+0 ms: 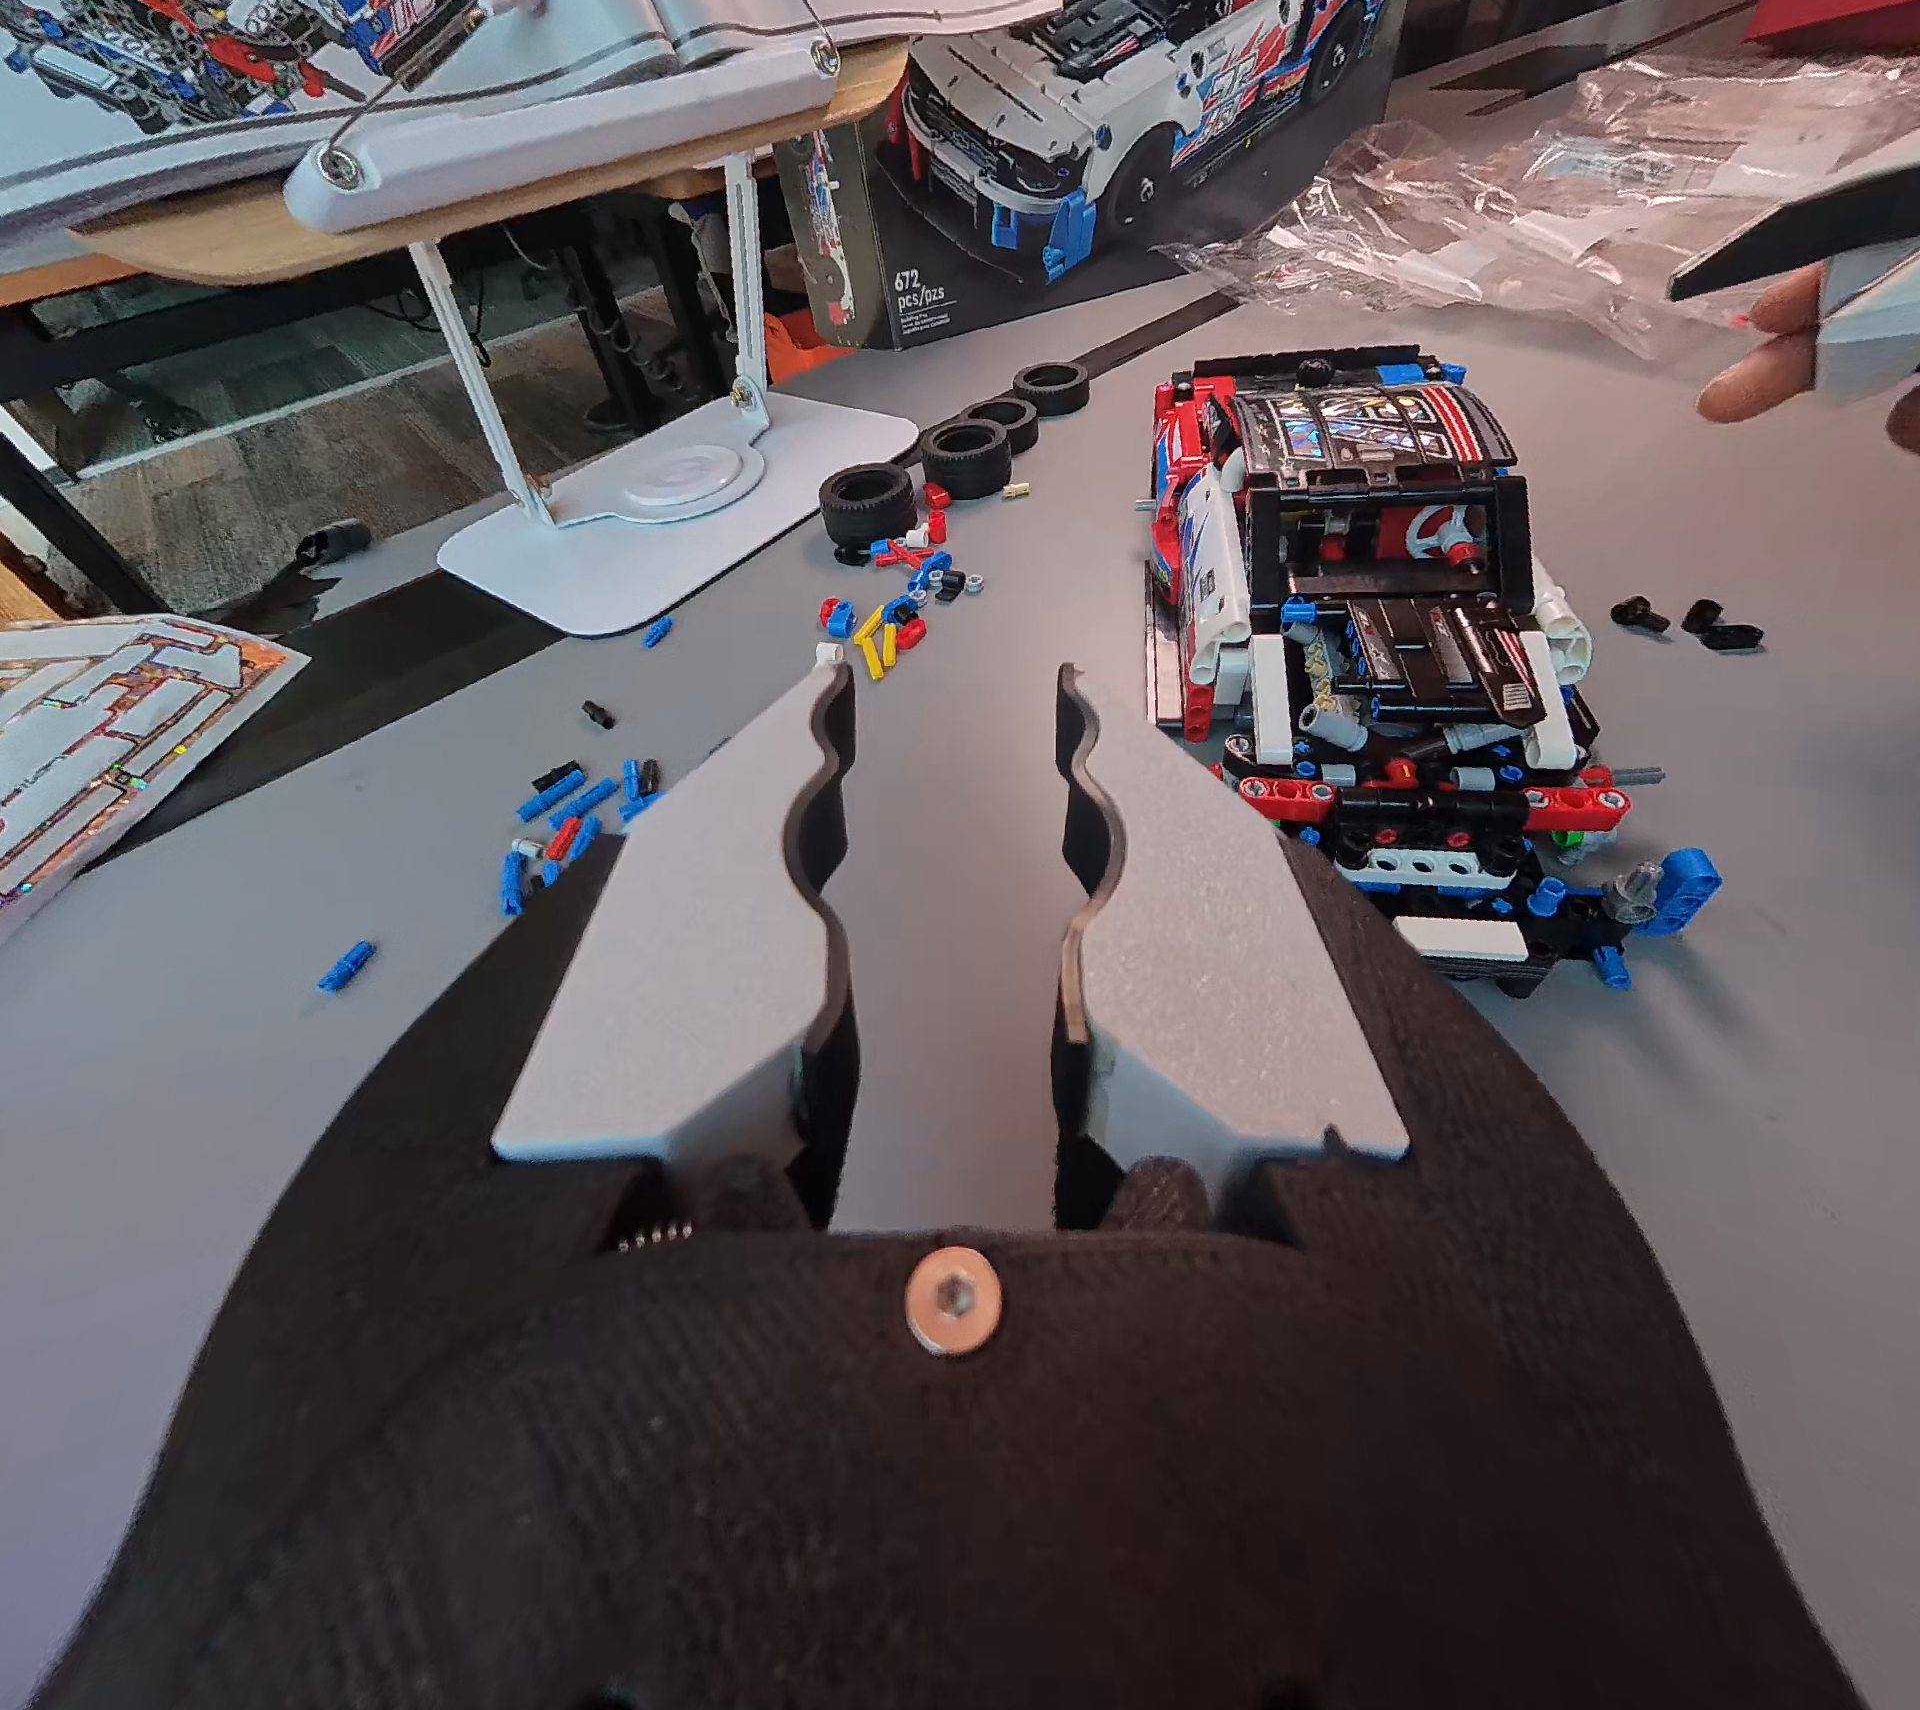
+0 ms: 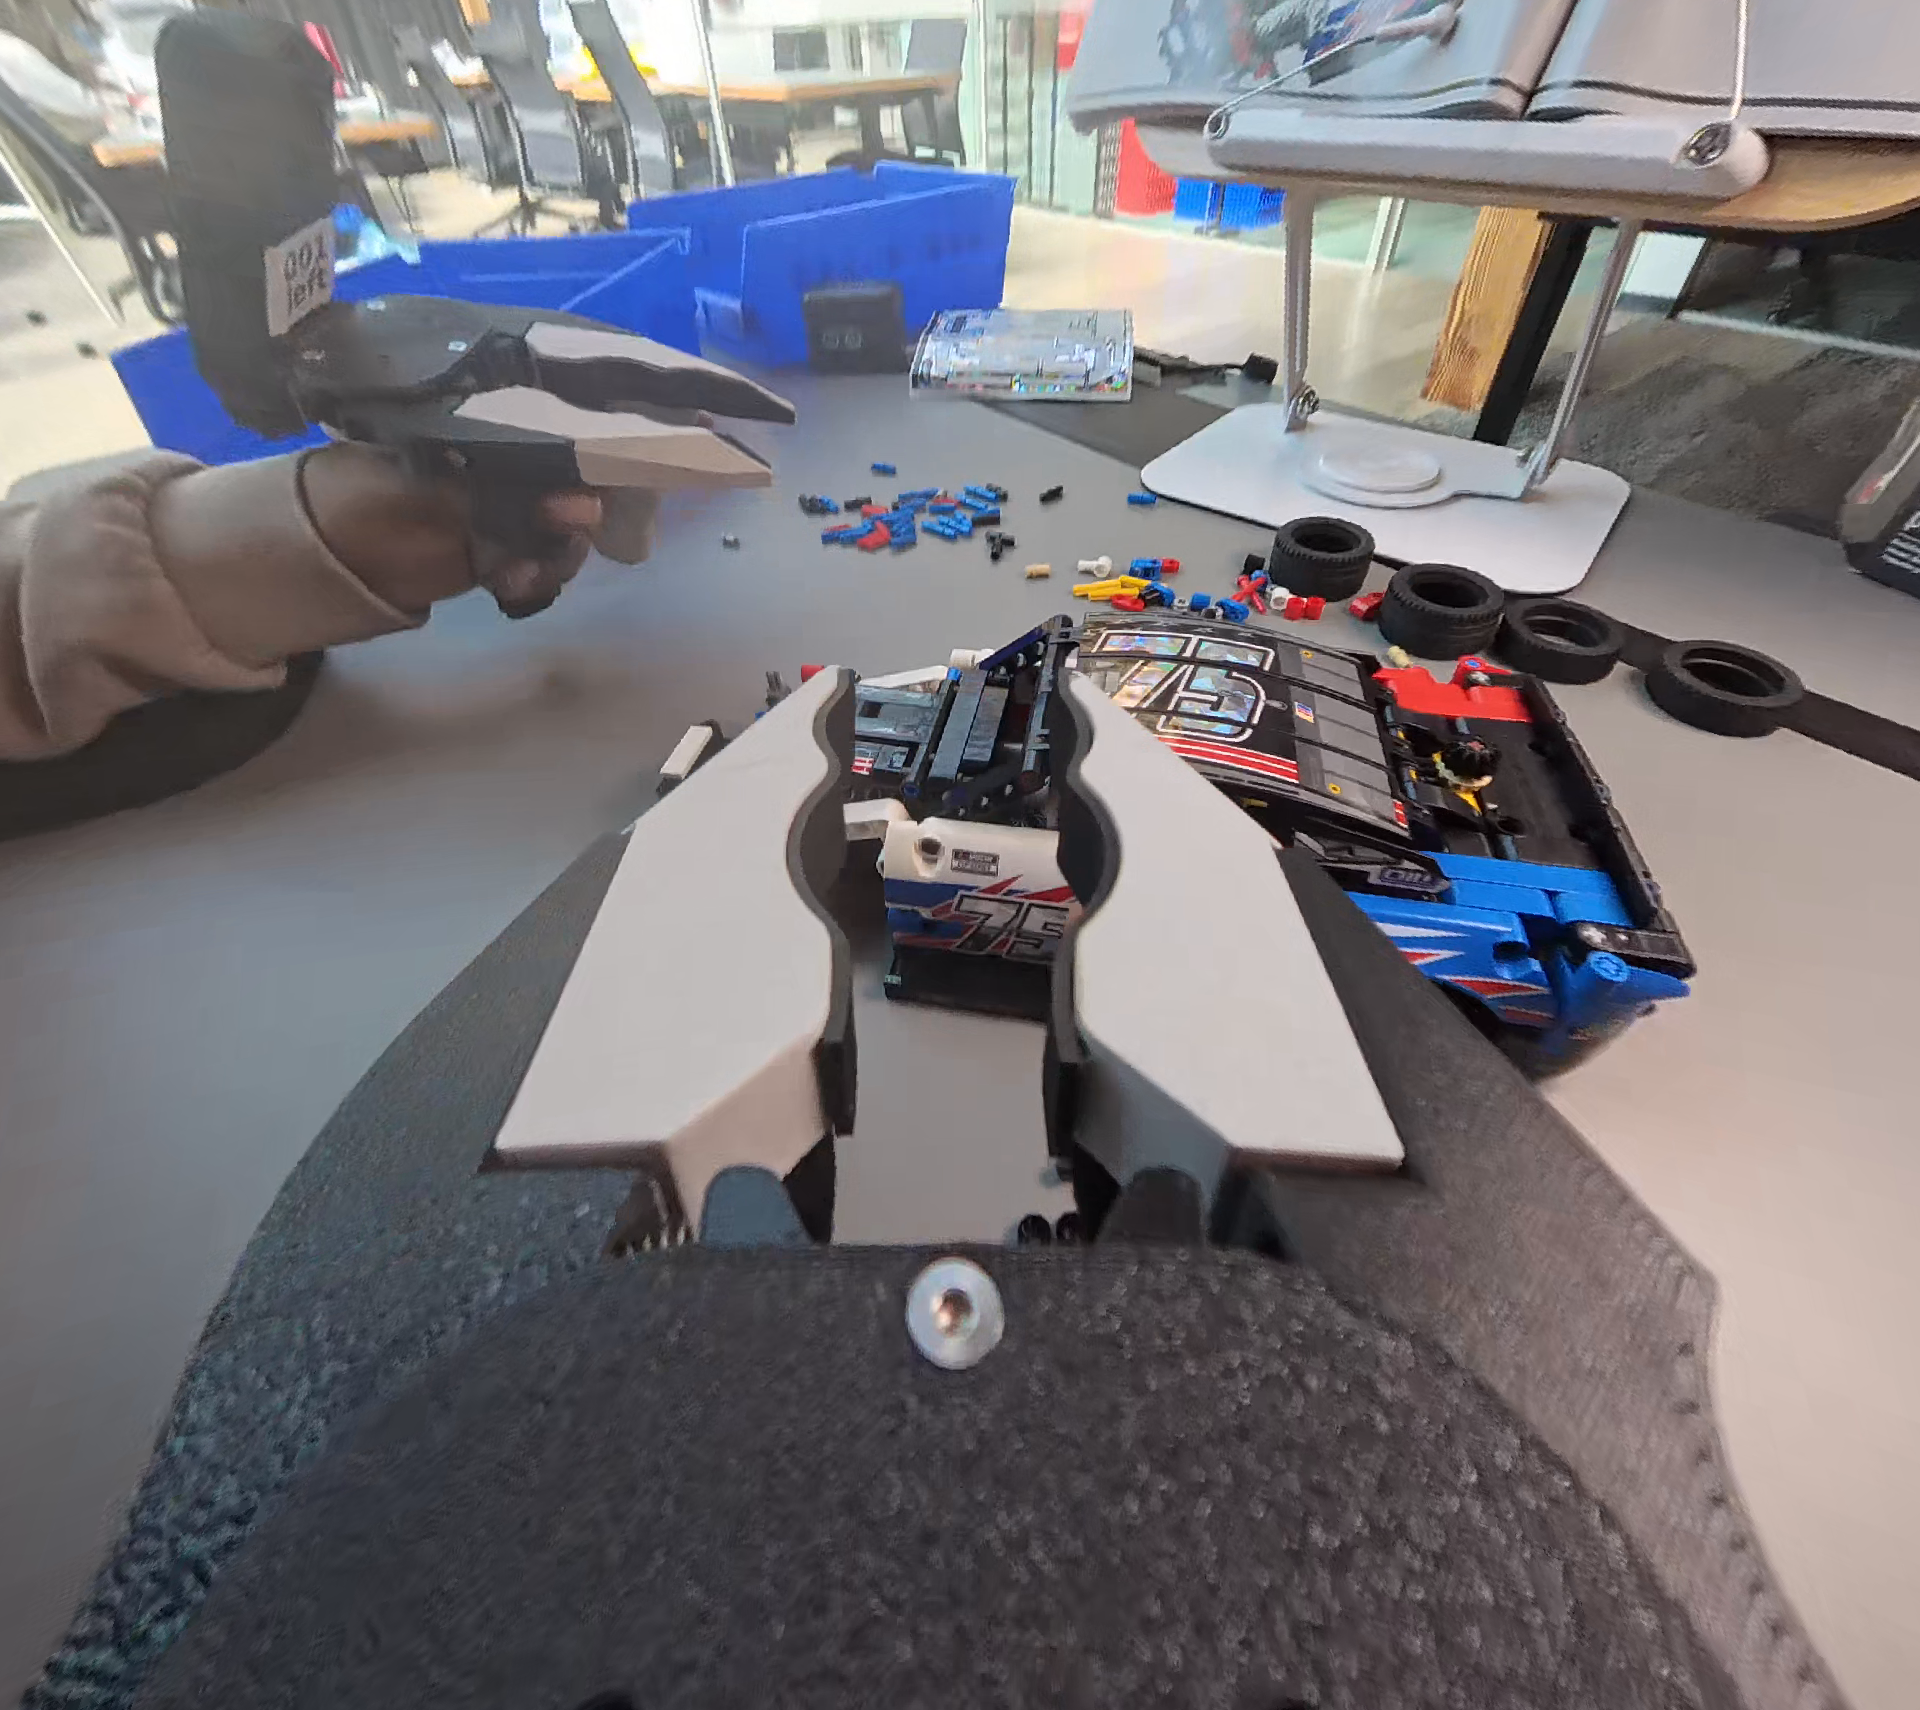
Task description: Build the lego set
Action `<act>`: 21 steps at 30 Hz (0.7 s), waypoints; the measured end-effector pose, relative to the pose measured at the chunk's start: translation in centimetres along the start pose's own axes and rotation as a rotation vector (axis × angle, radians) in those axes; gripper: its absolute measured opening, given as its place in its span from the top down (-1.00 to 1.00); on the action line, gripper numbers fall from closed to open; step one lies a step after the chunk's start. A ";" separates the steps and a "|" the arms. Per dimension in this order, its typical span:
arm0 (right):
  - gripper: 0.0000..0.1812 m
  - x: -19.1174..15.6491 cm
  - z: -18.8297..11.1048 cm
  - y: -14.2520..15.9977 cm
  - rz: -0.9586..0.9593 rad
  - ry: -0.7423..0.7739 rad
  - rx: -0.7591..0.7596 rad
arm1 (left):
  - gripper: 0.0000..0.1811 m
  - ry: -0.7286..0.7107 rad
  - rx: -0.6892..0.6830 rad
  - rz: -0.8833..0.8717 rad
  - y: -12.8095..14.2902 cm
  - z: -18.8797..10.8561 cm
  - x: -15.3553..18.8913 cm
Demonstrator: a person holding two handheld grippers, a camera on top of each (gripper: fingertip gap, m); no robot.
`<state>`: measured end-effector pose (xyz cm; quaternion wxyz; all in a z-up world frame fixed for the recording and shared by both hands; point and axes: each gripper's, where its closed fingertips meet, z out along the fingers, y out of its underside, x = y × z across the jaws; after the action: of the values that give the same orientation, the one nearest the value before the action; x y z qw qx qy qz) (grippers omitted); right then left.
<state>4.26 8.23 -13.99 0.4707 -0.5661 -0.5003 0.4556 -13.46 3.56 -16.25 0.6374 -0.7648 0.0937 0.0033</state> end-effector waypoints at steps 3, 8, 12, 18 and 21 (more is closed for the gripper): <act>0.71 0.4 0.1 0.6 0.027 0.027 0.064 | 0.60 -0.002 0.044 0.031 -1.9 -1.3 -0.4; 0.89 1.0 -0.6 1.3 0.000 0.063 0.075 | 0.73 -0.084 0.122 0.009 -5.9 -7.0 -4.2; 0.93 1.2 -0.6 1.6 0.011 0.062 0.071 | 0.88 -0.253 0.116 0.013 -6.9 -13.4 -10.3; 1.00 1.8 -0.6 1.5 -0.023 0.098 0.078 | 1.00 -0.409 0.059 -0.090 -5.4 -22.0 -18.4; 1.00 2.1 -0.7 1.7 -0.014 0.113 0.077 | 1.00 -0.437 -0.071 -0.102 -2.8 -24.5 -21.0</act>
<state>5.34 10.15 -15.67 0.5227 -0.5690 -0.4589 0.4387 -36.43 -16.95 -6.31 0.6147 -0.7715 -0.0859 0.1400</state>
